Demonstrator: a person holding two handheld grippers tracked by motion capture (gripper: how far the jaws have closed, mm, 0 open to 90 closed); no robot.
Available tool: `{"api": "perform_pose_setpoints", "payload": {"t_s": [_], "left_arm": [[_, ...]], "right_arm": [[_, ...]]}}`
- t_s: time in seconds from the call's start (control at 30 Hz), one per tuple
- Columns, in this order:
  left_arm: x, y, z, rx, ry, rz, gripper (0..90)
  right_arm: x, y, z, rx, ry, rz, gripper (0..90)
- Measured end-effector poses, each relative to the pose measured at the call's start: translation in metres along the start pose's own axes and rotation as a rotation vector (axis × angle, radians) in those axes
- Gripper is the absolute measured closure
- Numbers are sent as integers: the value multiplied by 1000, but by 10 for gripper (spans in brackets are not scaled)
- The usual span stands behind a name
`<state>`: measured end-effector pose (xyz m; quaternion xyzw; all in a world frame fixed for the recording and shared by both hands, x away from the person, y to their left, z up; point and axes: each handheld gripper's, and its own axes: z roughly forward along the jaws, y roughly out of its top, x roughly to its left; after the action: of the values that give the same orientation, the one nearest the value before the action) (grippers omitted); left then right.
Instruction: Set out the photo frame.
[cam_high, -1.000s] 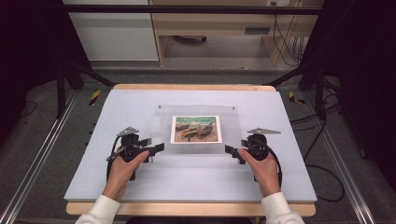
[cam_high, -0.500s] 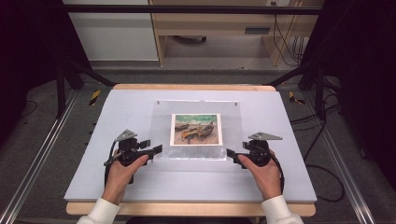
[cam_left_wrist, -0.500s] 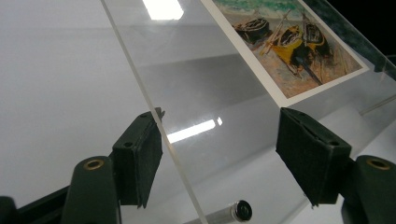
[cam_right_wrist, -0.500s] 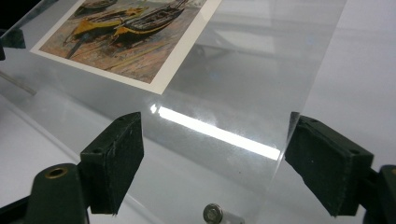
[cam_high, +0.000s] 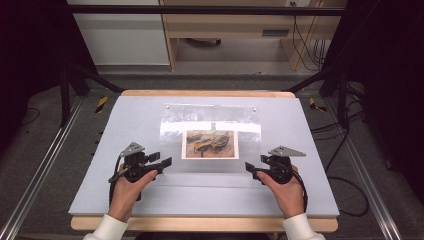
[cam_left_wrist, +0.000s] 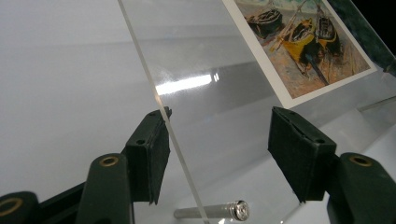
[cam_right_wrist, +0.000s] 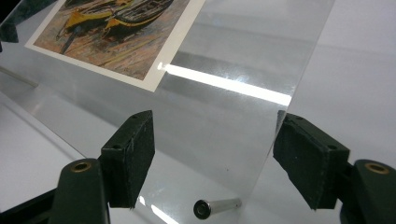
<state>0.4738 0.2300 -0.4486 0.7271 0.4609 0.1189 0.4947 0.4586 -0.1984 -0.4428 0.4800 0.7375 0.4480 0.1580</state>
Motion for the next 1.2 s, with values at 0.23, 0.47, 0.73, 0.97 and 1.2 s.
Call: {"api": "perform_pose_setpoints", "payload": {"t_s": [0.23, 0.47, 0.73, 0.97, 1.2], "left_arm": [[-4, -3, -3, -11, 13, 4, 401], [-7, -5, -7, -11, 26, 21, 416], [-9, -7, -11, -16, 30, 26, 439], [-11, -10, -15, -18, 34, 34, 462], [-13, -13, -19, -17, 39, 41, 491]], "right_arm": [[1, -3, -4, -13, -10, -10, 337], [4, -6, -8, -21, -22, -28, 363], [6, -10, -12, -32, -25, -31, 400], [7, -13, -16, -39, -27, -40, 434], [9, -17, -19, -46, -37, -50, 465]]}}
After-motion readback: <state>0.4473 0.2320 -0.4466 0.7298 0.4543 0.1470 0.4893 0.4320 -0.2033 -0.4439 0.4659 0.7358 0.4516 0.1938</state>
